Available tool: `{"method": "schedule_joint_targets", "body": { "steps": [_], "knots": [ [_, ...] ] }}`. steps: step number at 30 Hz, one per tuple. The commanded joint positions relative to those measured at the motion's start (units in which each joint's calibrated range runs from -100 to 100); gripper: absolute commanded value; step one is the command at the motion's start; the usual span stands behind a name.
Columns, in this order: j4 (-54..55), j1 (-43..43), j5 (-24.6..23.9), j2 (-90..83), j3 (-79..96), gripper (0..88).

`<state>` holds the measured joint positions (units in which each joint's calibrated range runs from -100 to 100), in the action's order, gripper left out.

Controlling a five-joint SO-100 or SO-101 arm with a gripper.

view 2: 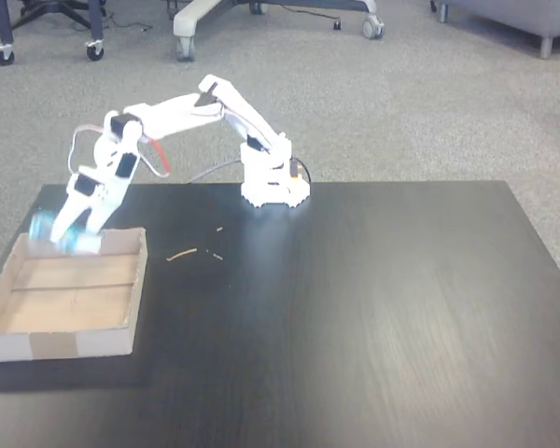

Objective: Pick the green block and drop it in the box on the right.

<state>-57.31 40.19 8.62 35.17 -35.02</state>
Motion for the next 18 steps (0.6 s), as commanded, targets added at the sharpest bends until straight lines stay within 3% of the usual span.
{"method": "schedule_joint_targets", "body": {
  "steps": [1,6,9,12,14,17,18],
  "knots": [
    [-0.3,-0.4,0.4,-0.5,-2.1,57.5],
    [0.9,-1.7,-0.2,-9.0,6.5,62.5],
    [6.7,-7.9,-2.7,-37.7,32.6,58.8],
    [9.4,-22.0,-5.4,-71.2,60.5,45.9],
    [6.2,-31.8,-8.0,-91.0,74.8,29.0],
    [3.6,-38.3,-10.6,-115.4,97.7,4.4],
    [4.4,-38.8,-11.0,-121.5,105.6,1.9]
  ]
}}
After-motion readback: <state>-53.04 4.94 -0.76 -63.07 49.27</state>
